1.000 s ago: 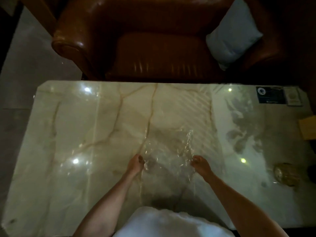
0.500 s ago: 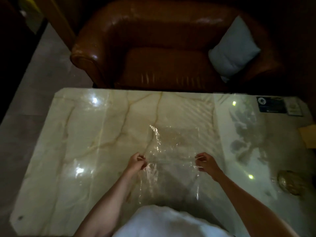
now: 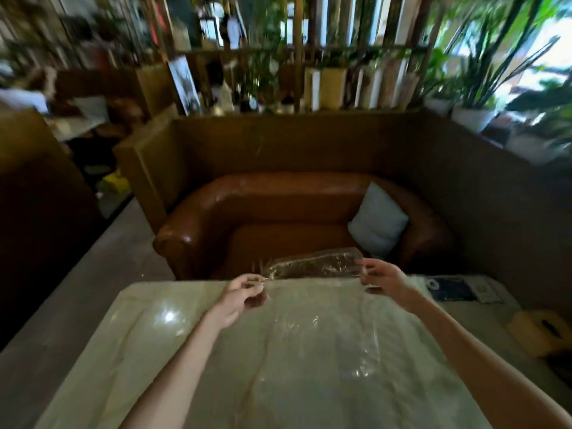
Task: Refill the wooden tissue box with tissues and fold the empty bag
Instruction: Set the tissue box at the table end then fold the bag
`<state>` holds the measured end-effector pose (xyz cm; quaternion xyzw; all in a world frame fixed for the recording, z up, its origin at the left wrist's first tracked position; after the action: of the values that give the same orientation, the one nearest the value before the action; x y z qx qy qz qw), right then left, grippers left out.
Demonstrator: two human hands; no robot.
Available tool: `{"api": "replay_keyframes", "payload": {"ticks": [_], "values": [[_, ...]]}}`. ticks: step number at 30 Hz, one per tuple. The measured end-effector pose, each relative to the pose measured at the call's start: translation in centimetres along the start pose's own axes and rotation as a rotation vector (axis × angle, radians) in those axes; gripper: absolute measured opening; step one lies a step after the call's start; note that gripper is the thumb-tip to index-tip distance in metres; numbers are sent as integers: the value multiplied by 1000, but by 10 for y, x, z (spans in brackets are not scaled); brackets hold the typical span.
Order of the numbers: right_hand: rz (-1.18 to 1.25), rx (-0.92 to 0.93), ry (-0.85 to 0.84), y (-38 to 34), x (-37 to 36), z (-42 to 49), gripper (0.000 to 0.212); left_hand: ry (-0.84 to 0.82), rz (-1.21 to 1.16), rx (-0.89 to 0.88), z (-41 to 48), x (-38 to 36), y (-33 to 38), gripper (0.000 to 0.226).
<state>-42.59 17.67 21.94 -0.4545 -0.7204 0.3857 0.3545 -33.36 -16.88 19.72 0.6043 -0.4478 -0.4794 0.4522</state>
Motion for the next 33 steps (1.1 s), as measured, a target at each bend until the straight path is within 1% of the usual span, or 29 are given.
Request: {"api": "replay_keyframes", "payload": {"ticks": [4, 8, 10, 12, 14, 15, 16, 19, 22, 23, 24, 25, 27, 29, 31, 32, 33], "values": [[26, 220, 14, -131, 45, -32, 48, -65, -8, -214, 22, -36, 126, 24], [118, 455, -65, -256, 79, -93, 52, -140, -72, -424, 23, -69, 250, 27], [167, 544, -103, -299, 93, -124, 51, -173, -105, -523, 16, -82, 298, 35], [222, 599, -148, -327, 106, -145, 45, -210, -124, -604, 10, -93, 331, 40], [256, 629, -159, -344, 116, -157, 35, -235, -116, -658, 6, -105, 353, 41], [266, 636, -135, -349, 121, -159, 29, -235, -114, -673, 6, -109, 360, 40], [275, 640, -106, -352, 126, -159, 29, -228, -117, -683, 7, -112, 365, 37], [320, 672, -66, -354, 136, -157, 53, -192, -133, -711, 12, -117, 374, 22], [312, 761, -98, -360, 136, -163, 62, -183, -134, -736, 18, -121, 380, 7], [293, 789, -117, -364, 135, -166, 62, -168, -122, -754, 21, -121, 383, 13], [283, 798, -122, -367, 136, -168, 61, -148, -103, -766, 25, -121, 386, 26], [285, 791, -127, -370, 138, -167, 59, -142, -92, -771, 28, -122, 389, 35], [305, 759, -174, -375, 139, -167, 51, -164, -111, -782, 31, -126, 395, 41], [326, 725, -250, -379, 141, -168, 43, -181, -107, -810, 34, -131, 402, 41], [309, 725, -333, -382, 140, -171, 32, -160, -94, -833, 38, -133, 406, 40], [279, 739, -340, -382, 140, -173, 24, -143, -90, -841, 40, -133, 405, 38], [235, 762, -308, -382, 141, -172, 21, -127, -91, -843, 43, -133, 404, 37]]}}
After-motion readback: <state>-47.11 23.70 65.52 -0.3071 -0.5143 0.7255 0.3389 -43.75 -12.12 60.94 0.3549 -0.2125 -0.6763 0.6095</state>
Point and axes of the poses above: each hand's wrist, its own z-axis towards the middle knuckle, its own x-axis out of the back of the hand, y = z × x, the point moved 8 cm from there along z, towards the middle knuckle, and after that the axes turned 13 degrees about -x, right-handed, at the moved point
